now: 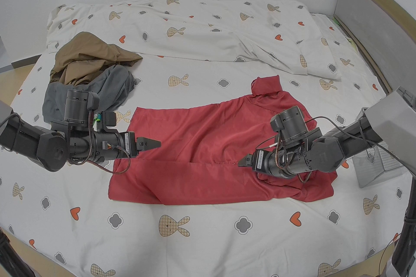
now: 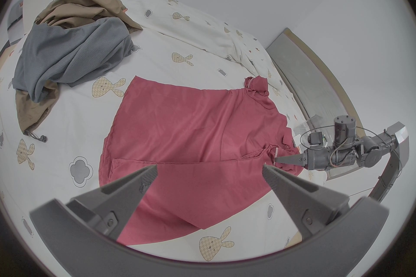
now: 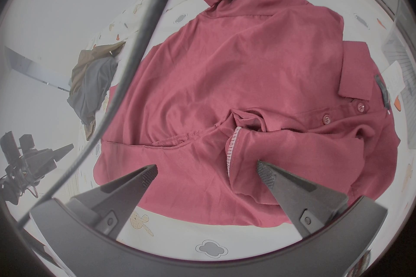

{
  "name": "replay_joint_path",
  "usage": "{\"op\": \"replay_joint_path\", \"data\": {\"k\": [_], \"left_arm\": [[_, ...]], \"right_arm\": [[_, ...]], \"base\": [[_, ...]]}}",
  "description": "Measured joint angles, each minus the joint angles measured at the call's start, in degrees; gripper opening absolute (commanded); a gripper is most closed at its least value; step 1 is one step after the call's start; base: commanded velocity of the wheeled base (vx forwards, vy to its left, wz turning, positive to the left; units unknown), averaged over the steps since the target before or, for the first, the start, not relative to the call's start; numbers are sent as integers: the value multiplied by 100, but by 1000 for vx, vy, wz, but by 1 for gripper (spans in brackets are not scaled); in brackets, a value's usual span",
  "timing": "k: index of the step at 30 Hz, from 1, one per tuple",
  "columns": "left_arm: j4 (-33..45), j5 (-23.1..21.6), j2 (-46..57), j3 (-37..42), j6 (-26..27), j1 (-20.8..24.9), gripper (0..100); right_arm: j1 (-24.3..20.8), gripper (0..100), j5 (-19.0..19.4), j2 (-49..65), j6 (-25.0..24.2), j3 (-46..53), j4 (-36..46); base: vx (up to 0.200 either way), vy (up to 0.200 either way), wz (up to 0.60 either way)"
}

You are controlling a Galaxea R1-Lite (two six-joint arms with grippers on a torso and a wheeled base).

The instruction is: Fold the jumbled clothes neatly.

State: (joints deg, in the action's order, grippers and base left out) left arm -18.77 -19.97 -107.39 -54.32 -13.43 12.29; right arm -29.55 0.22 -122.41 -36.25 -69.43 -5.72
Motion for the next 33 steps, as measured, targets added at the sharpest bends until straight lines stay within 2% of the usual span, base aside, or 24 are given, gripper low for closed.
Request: {"op": "replay_joint_path", "data": {"k": [17,28,33], "left_arm": [[-9,2,-68,-17,0,-17,100],[-33,10,-99,-9,0,-11,100],[-35,10,-99,-4,2,-6,100]], "right_arm": [[-71,100,13,-428,-20,-260,37],[-90,100,46,1083,-22,22,702],[284,100,89,1758,-23,706,839]], "base": [[0,0,0],[0,0,0],[0,0,0]]}}
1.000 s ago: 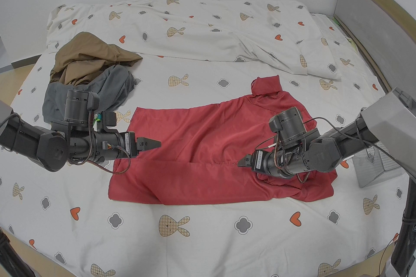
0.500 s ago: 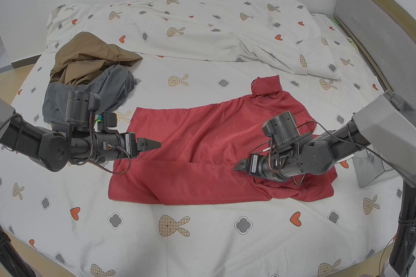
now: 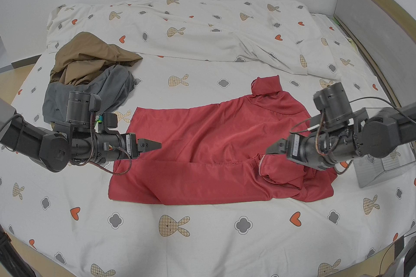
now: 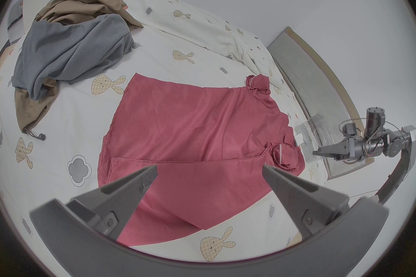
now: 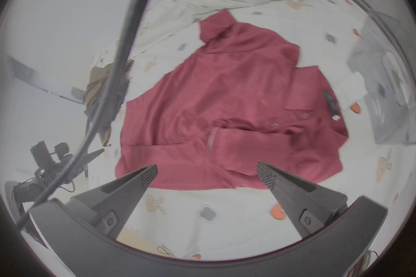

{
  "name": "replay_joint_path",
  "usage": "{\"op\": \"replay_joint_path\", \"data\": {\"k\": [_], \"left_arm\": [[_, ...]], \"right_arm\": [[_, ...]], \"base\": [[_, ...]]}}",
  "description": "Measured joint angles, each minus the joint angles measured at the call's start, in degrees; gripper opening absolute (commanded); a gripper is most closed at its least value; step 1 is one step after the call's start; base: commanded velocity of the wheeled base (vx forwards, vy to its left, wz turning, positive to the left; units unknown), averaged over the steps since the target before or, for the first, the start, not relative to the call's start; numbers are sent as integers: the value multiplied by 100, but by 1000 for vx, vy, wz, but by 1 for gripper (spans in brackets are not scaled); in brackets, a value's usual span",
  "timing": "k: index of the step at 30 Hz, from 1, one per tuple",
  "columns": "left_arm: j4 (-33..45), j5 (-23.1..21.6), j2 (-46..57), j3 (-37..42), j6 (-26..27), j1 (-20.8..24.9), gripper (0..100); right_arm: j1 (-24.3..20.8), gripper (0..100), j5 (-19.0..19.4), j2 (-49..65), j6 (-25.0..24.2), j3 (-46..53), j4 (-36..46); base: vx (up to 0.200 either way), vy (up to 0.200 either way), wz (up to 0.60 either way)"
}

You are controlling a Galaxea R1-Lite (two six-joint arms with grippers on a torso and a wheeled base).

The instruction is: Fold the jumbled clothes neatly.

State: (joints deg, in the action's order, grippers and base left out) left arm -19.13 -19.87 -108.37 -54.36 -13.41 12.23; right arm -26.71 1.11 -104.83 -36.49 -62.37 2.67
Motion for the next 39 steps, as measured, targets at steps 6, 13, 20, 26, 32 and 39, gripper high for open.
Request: {"op": "replay_joint_path", "data": {"k": [6,13,20,26,32,39], "left_arm": [[6,9,-4,-18,-20,-2,100],[419,30,-30,-187,-180,-101,100],[1602,-10,-26,-230,33,-383,100],[1413,127,46,670,1726,-653,100],[633,906,206,1627,2467,-630,100],[73,2042,289,2078,2701,-187,100]], "right_arm": [[833,100,580,382,4,733,-67],[1696,100,2333,714,50,1182,-713],[2109,100,2639,1123,1107,2068,-986],[2228,100,2325,1362,2210,2993,-1125],[1816,100,731,1477,2784,3283,-1226],[987,100,-1758,1184,3014,3324,-1615]], "base": [[0,0,0],[0,0,0],[0,0,0],[0,0,0],[0,0,0],[0,0,0]]}}
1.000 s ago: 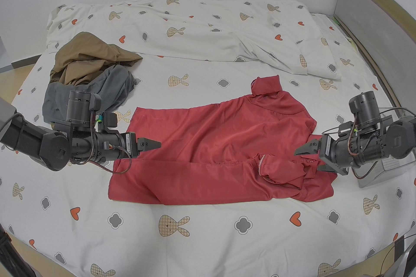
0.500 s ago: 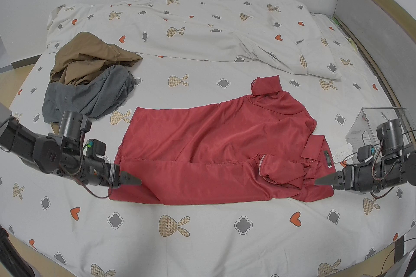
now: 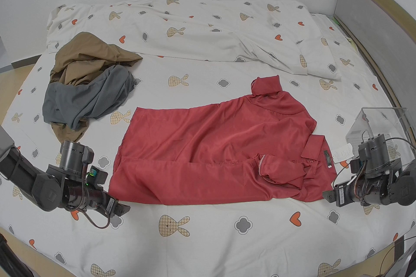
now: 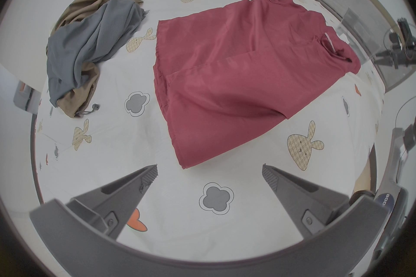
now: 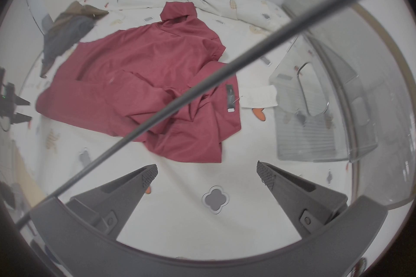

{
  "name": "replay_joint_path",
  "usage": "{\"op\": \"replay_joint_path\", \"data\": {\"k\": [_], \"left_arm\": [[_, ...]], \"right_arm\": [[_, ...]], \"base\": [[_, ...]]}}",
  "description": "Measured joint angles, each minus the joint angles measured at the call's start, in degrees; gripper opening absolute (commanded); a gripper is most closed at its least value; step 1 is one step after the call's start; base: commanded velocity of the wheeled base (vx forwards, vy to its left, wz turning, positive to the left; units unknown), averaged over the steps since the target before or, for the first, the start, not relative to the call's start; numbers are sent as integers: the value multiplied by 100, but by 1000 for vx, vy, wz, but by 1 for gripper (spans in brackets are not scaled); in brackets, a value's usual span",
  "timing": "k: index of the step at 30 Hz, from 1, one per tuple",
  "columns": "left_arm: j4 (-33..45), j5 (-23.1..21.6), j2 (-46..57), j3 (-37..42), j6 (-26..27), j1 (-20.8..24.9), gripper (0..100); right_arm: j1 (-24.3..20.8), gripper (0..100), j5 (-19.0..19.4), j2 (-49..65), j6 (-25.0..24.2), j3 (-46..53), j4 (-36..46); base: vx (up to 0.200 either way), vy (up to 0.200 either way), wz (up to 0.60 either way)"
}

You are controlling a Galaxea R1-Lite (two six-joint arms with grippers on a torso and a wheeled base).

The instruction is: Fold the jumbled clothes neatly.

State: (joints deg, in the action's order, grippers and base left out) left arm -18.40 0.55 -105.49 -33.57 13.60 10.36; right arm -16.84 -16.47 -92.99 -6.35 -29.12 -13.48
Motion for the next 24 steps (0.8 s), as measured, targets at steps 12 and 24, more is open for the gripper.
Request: {"op": "replay_joint_path", "data": {"k": [12,24], "left_arm": [[-293,-566,-74,251,82,-155,100],[-664,-3383,-512,180,100,-1490,100]], "right_arm": [[293,100,618,-811,78,116,-885],[1922,100,3543,-1497,189,18,-1215]], "base": [[0,0,0],[0,0,0]]}}
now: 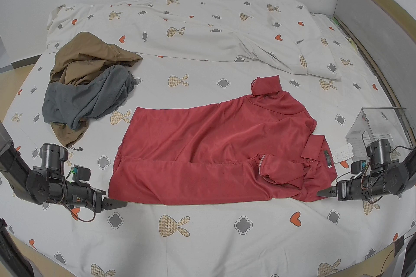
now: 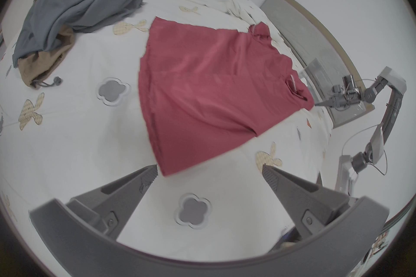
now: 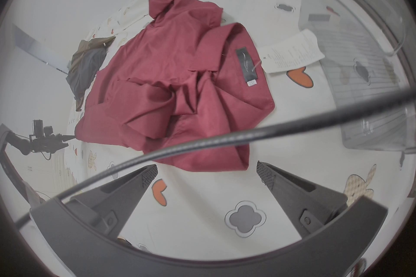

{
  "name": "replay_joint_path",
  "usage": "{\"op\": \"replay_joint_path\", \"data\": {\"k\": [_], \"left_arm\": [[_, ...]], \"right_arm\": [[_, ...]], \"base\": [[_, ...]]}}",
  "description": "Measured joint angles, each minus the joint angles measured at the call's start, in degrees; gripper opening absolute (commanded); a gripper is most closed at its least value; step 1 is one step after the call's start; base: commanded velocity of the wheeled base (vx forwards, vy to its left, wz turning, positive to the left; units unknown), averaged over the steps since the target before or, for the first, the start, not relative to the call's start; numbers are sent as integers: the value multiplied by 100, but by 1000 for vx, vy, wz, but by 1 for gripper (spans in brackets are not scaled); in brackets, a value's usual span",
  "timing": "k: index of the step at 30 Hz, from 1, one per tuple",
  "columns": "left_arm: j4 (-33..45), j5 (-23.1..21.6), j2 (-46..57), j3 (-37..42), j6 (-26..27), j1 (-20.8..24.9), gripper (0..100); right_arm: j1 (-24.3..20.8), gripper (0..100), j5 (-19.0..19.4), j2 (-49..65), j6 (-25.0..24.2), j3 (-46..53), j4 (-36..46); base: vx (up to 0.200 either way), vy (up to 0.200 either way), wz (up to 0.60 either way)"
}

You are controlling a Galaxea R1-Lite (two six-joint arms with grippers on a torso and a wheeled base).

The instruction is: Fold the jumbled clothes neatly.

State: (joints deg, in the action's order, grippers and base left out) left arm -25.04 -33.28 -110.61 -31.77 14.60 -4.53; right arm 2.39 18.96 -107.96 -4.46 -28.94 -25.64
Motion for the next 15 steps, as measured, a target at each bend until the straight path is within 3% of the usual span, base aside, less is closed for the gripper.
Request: {"op": "replay_joint_path", "data": {"k": [5,15], "left_arm": [[-367,-63,-339,-63,-11,-263,100],[-396,-73,-563,-111,-10,-327,100]], "right_arm": [[245,100,234,-445,23,-262,-52],[240,100,791,-929,-57,-658,-57]], "base": [[0,0,0],[0,0,0]]}}
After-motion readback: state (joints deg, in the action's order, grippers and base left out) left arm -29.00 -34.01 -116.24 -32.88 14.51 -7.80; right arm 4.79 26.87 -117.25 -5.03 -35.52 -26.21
